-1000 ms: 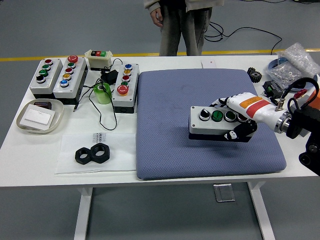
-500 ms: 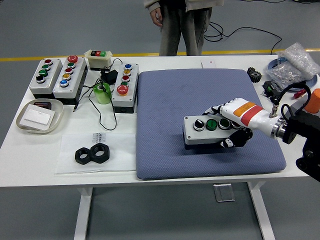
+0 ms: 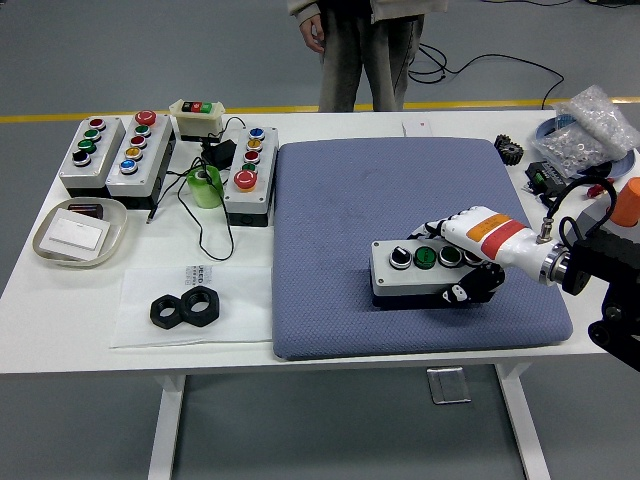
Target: Pick up the button,place it on the desk,press the button,press the button
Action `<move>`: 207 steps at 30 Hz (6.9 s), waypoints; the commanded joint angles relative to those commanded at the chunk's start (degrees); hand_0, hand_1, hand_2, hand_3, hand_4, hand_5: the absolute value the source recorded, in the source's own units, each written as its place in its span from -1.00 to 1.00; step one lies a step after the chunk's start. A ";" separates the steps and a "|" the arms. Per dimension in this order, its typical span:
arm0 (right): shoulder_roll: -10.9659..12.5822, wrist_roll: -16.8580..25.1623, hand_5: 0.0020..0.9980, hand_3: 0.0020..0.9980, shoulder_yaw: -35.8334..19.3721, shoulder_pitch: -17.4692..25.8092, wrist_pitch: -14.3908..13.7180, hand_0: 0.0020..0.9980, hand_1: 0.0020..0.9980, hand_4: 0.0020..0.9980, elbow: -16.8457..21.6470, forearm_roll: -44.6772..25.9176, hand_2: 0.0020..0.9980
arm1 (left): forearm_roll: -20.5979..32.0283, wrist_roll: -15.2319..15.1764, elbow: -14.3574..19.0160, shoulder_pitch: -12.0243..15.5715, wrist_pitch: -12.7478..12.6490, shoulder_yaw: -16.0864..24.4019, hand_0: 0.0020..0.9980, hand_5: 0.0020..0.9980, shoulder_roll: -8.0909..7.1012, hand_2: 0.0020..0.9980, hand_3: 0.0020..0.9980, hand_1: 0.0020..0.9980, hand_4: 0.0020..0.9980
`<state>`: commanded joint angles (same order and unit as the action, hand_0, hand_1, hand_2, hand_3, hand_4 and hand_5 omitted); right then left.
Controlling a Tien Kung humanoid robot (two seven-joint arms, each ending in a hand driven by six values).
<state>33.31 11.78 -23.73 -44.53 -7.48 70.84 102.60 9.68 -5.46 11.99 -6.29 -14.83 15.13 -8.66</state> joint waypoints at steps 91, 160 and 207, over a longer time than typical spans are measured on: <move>2.55 -7.40 -0.65 1.00 -6.20 2.17 11.89 1.00 0.93 1.00 6.76 0.52 1.00 | -0.13 0.06 0.01 -0.08 0.16 -0.01 0.49 1.00 -0.09 0.76 0.66 0.66 0.27; 13.10 -22.75 -1.00 0.53 -21.33 19.79 10.13 -0.41 -0.71 -0.11 24.45 -6.28 -0.45 | 0.30 -0.15 -0.04 -0.12 0.27 -0.40 0.49 1.00 -0.09 0.76 0.66 0.66 0.27; 10.99 -23.65 -1.00 0.55 -20.47 18.47 11.12 -0.44 -0.73 -0.18 26.51 -6.64 -0.47 | -0.90 0.22 0.02 0.00 0.24 0.28 0.49 1.00 -0.08 0.76 0.67 0.66 0.27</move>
<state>44.30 -11.87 -44.20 -26.07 3.64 97.35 95.96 8.77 -5.24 12.02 -6.29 -14.59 15.41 -8.74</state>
